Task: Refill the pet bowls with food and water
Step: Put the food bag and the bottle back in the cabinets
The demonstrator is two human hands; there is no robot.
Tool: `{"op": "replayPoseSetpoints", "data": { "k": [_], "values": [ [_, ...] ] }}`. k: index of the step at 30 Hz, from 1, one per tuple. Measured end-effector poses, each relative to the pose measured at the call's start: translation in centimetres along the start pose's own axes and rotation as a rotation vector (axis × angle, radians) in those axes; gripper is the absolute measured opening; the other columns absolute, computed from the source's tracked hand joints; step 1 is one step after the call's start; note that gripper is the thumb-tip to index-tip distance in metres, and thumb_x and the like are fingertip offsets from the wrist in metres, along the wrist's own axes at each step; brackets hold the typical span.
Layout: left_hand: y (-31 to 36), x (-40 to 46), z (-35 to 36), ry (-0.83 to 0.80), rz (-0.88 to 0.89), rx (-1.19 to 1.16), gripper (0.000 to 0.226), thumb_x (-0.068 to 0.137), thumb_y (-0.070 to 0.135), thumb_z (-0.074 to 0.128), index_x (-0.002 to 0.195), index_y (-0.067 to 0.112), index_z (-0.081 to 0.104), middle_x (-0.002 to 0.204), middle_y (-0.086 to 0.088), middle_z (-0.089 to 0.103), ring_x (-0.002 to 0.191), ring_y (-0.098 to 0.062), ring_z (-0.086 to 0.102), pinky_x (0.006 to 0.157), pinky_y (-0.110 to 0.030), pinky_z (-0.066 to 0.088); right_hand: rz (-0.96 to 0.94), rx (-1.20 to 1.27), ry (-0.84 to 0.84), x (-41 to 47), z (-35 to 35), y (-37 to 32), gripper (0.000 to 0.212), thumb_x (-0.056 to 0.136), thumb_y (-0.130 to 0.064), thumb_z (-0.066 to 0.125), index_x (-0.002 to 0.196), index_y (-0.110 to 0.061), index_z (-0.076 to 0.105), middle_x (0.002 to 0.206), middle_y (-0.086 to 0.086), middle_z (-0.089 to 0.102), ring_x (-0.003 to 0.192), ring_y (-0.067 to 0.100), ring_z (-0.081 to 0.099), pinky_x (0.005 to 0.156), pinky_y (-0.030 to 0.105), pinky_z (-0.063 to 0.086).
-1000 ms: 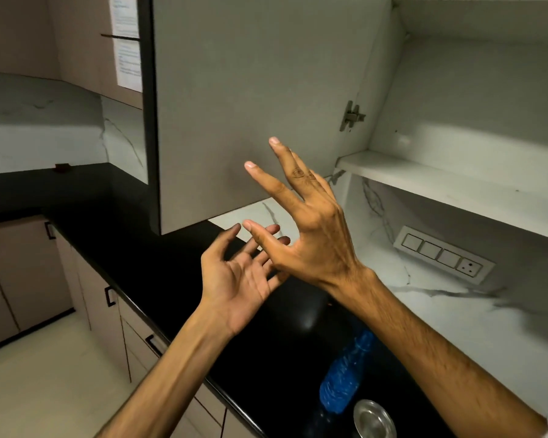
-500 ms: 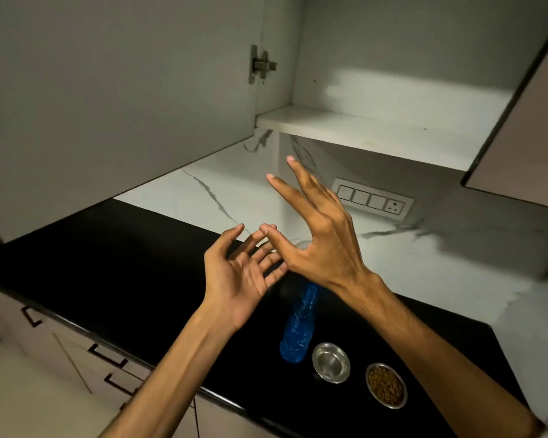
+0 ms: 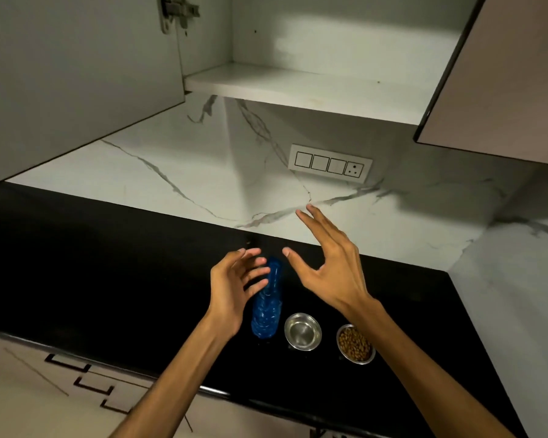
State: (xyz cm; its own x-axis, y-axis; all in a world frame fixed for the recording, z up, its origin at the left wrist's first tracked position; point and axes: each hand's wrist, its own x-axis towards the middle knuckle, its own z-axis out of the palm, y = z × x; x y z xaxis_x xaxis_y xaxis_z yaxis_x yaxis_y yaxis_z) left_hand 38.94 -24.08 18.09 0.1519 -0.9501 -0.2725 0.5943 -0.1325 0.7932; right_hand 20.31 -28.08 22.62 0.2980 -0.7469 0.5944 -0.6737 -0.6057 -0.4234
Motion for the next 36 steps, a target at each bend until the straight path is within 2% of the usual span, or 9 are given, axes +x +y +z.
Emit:
{"op": "replayPoseSetpoints", "data": {
  "k": [7,11,15,18,21,25,28,32,36],
  "values": [
    [-5.4,3.0,-2.7,0.181,0.035,0.150,0.031,0.099,0.024,0.053,0.119,0.008,0.072,0.121,-0.020,0.071,0.108,-0.027,0.070,0.095,-0.041,0.054,0.219,0.041,-0.155,-4.0,4.2,4.4,0.079,0.087,-0.054,0.074,0.155,-0.025,0.046,0.156,0.000,0.052,0.143,0.015,0.050,0.116,0.035,0.046],
    [-8.6,4.1,-5.1,0.231,0.068,0.304,0.023,0.095,0.010,0.062,0.116,0.012,0.071,0.124,-0.017,0.068,0.119,-0.032,0.065,0.096,-0.041,0.055,0.447,0.110,-0.281,-5.9,7.5,6.4,0.095,0.075,-0.071,0.071,0.156,-0.033,0.039,0.149,-0.001,0.059,0.134,0.017,0.059,0.107,0.037,0.053],
    [-12.2,5.7,-7.3,0.207,0.044,0.577,0.054,0.080,0.000,0.079,0.128,0.021,0.063,0.133,-0.004,0.059,0.127,-0.021,0.055,0.110,-0.041,0.046,0.586,0.199,-0.355,-7.0,10.8,7.7,0.107,0.068,-0.068,0.081,0.158,-0.029,0.037,0.150,0.002,0.058,0.135,0.016,0.057,0.105,0.040,0.055],
    [-14.3,6.6,-7.9,0.176,0.012,0.743,0.085,0.074,0.007,0.088,0.147,0.020,0.049,0.147,0.003,0.047,0.134,-0.010,0.044,0.109,-0.029,0.038,0.633,0.235,-0.410,-7.4,12.7,8.3,0.117,0.061,-0.070,0.082,0.159,-0.029,0.034,0.151,0.004,0.056,0.137,0.017,0.055,0.105,0.039,0.054],
    [-16.1,7.6,-8.3,0.152,0.067,0.850,0.101,0.059,0.027,0.096,0.148,0.023,0.046,0.146,0.004,0.049,0.133,-0.010,0.049,0.110,-0.030,0.041,0.649,0.261,-0.453,-7.5,14.2,8.5,0.119,0.061,-0.064,0.087,0.160,-0.027,0.033,0.150,0.003,0.058,0.136,0.017,0.055,0.107,0.038,0.053],
    [-16.5,7.9,-7.0,0.112,0.134,0.834,0.066,0.066,0.020,0.093,0.123,0.036,0.064,0.113,0.005,0.074,0.105,-0.013,0.073,0.092,-0.032,0.059,0.640,0.276,-0.466,-7.7,15.8,8.4,0.114,0.057,-0.060,0.088,0.155,-0.031,0.038,0.138,-0.005,0.066,0.124,0.012,0.064,0.102,0.033,0.055],
    [-16.6,7.9,-6.1,0.139,0.142,0.812,0.054,0.071,0.027,0.089,0.109,0.053,0.062,0.105,0.013,0.074,0.096,-0.007,0.073,0.085,-0.027,0.059,0.634,0.285,-0.465,-7.8,16.6,8.5,0.107,0.059,-0.047,0.093,0.151,-0.031,0.042,0.130,-0.009,0.069,0.115,0.010,0.067,0.098,0.030,0.056],
    [-17.7,8.7,-7.1,0.227,0.053,0.862,0.074,0.059,0.055,0.085,0.126,0.039,0.057,0.113,0.012,0.067,0.100,-0.003,0.069,0.094,-0.037,0.059,0.665,0.286,-0.453,-8.0,17.1,8.5,0.096,0.064,-0.036,0.094,0.146,-0.033,0.045,0.123,-0.009,0.070,0.110,0.010,0.068,0.094,0.027,0.056],
    [-18.3,9.1,-7.2,0.290,0.052,0.882,0.080,0.057,0.055,0.085,0.129,0.034,0.057,0.114,0.012,0.068,0.102,-0.003,0.068,0.094,-0.036,0.059,0.686,0.294,-0.437,-7.9,17.4,8.6,0.090,0.066,-0.033,0.094,0.142,-0.034,0.046,0.123,-0.009,0.070,0.110,0.010,0.068,0.091,0.027,0.057]
  ]
}}
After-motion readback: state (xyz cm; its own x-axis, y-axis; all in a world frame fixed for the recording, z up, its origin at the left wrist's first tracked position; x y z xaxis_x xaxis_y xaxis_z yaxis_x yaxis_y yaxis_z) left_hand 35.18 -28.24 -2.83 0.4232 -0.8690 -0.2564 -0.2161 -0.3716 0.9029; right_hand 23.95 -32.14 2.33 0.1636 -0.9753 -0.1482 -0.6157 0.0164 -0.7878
